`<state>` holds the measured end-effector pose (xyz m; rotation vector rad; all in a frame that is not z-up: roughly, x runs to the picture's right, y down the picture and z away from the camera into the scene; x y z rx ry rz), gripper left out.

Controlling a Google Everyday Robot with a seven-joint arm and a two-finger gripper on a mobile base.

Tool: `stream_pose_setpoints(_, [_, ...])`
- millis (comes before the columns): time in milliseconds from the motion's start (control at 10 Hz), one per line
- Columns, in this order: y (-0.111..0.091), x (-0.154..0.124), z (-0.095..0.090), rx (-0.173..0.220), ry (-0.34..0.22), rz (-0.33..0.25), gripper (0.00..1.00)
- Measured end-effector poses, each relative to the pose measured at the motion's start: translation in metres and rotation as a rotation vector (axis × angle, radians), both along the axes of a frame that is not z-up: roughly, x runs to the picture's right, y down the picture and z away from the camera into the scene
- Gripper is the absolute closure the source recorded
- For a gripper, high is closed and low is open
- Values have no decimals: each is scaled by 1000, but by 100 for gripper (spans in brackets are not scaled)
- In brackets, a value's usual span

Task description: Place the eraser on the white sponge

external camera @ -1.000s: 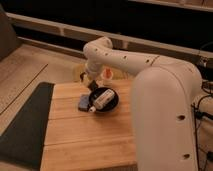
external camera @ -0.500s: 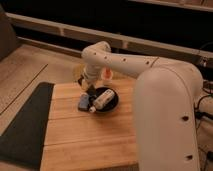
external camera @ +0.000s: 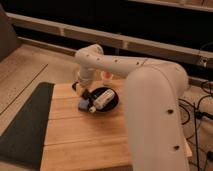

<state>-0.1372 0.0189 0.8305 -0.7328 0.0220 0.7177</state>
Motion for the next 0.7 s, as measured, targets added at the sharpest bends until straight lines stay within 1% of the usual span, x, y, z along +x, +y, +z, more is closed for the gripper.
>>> stream_pose_setpoints(100, [8, -12, 5, -22, -13, -30, 100])
stream_pose_setpoints(300, [16, -24, 14, -48, -17, -62, 100])
stream_pose_setpoints(500, [22, -24, 30, -76, -2, -71, 100])
stream_pose_setpoints(700, [29, -25, 50, -105, 19, -69, 100])
